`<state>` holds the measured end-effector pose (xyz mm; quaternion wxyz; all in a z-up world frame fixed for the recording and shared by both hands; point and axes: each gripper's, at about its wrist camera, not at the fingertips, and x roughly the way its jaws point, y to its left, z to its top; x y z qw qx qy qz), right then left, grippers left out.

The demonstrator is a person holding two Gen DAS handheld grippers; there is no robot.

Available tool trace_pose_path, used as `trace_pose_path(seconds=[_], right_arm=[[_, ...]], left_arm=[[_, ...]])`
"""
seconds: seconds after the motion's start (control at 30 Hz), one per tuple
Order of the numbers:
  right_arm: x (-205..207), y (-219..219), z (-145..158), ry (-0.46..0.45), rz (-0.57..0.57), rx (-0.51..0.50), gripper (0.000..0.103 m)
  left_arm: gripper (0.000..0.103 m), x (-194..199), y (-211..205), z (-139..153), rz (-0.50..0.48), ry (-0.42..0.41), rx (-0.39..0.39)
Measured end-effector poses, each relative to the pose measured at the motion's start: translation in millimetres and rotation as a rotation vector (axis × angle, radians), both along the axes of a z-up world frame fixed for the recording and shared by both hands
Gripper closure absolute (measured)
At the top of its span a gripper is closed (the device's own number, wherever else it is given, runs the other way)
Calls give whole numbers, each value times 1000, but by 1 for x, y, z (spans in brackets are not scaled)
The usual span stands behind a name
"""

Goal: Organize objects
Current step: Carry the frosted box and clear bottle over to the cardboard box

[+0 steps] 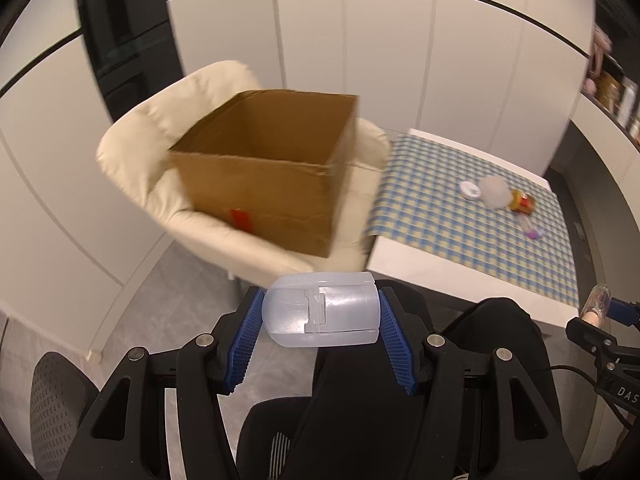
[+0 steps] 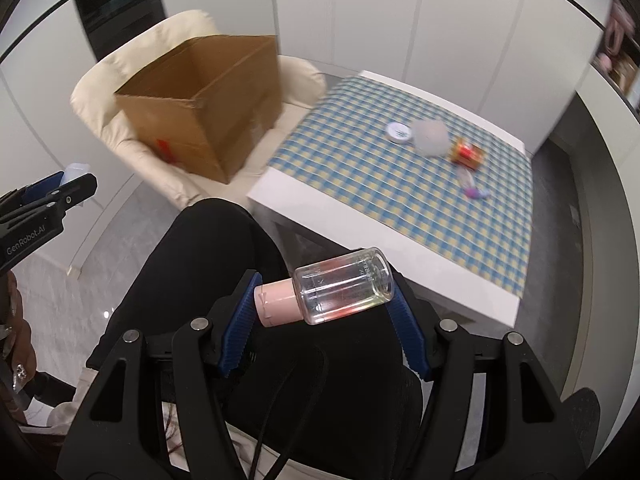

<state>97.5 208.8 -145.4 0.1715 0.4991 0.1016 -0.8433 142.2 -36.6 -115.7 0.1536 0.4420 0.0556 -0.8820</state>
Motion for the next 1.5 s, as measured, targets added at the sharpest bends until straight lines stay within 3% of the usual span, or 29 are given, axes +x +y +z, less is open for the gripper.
trace_pose_path(seconds=[0.3, 0.57, 1.23, 1.5], right_arm=[[-8, -64, 6, 27, 149, 1, 37], [-20, -105, 1, 15, 217, 4, 37], [-89, -165, -15, 6, 229, 25, 37], [-138, -194, -19, 4, 186, -34, 37]], left_arm=[[45, 16, -48, -4, 137, -11, 15], [45, 9, -75, -9, 188, -18, 17], [45, -60, -125, -22, 242, -4, 76], [45, -111, -143, -26, 231, 11, 73]])
